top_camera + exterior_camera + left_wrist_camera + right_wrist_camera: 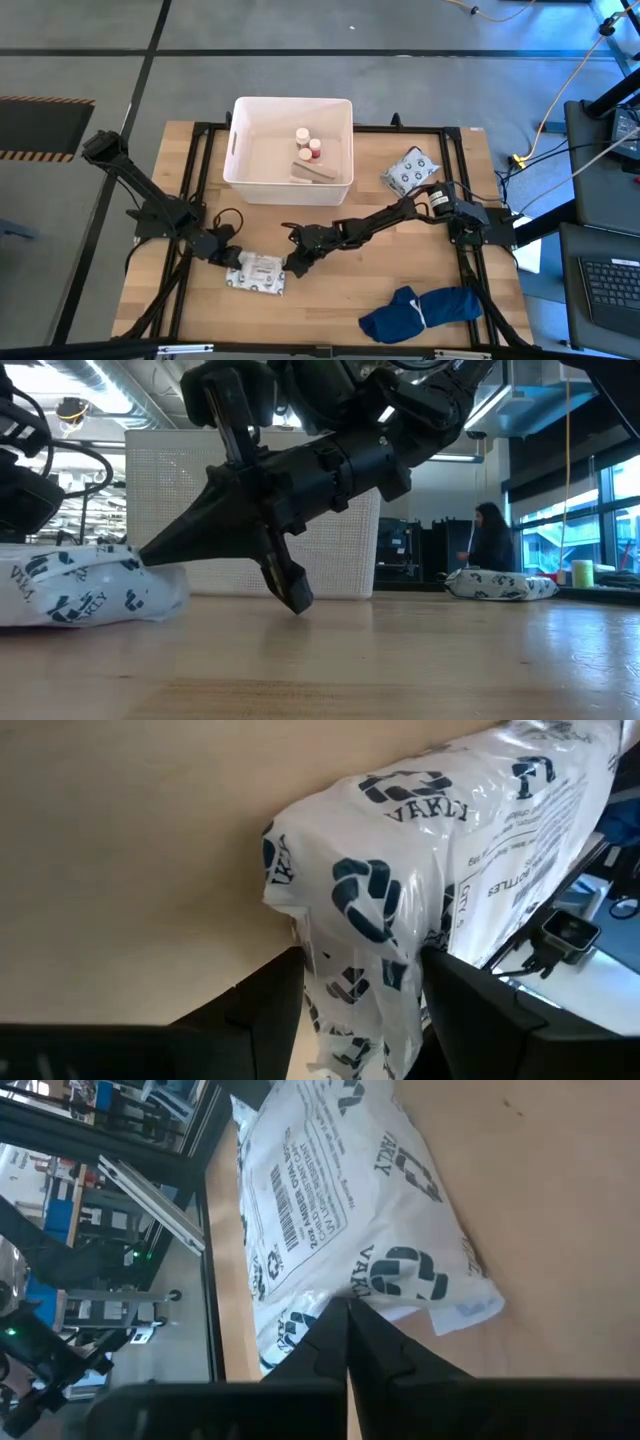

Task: Pick & place medical supplies in basket/bin
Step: Put the bottom mailer bag into the white bin

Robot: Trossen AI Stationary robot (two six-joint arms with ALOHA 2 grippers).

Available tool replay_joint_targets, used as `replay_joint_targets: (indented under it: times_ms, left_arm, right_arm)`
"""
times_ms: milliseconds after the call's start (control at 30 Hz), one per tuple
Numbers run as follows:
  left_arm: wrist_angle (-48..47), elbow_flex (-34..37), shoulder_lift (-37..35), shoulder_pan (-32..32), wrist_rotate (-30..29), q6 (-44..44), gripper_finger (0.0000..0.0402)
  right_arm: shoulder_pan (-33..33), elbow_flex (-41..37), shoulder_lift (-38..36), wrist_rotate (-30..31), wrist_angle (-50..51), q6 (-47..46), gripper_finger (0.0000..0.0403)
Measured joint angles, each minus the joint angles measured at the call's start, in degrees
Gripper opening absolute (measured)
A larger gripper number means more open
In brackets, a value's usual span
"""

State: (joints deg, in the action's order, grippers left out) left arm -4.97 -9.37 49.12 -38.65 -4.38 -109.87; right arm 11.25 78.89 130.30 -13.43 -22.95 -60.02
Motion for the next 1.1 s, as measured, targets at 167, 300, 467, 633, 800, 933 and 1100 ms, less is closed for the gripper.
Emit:
replay_joint_targets:
  times_ms: [167, 300, 467, 633, 800, 933, 1100]
  left_arm:
    - [1.2, 0.0, 0.0, 0.02, -0.24, 1.55, 0.0196]
    - [5.3, 0.02, 0.01, 0.02, -0.2, 4.25, 0.0196]
    - [8.29, 0.07, 0.0, 0.0, 0.06, 6.09, 0.0196]
    - [11.22, 0.07, 0.0, -0.04, -0.07, 7.4, 0.0196]
    - [15.97, -0.14, -0.22, -0.05, -1.01, 7.9, 0.0196]
    - [20.57, -0.54, -0.42, -0.07, -1.36, 7.23, 0.0199]
    - [21.15, -0.64, -0.11, 0.31, -7.51, 7.16, 0.0216]
  right_arm:
    - [0.0, 0.0, -0.03, -0.15, 0.26, -1.02, 0.0003]
    - [0.11, 0.0, -0.14, -0.87, 1.58, -1.18, 0.0003]
    - [0.17, 0.0, -0.22, -1.16, 2.54, -1.17, 0.0003]
    - [0.15, -0.05, -0.22, -1.14, 2.96, -1.14, 0.0003]
    - [0.17, -0.09, -0.33, -1.12, 5.93, -0.18, 0.0003]
    - [0.22, -0.09, -0.33, 0.06, 6.04, 0.04, 0.0003]
    - [-0.05, 0.28, -0.15, 3.49, 3.35, 0.09, 0.0003]
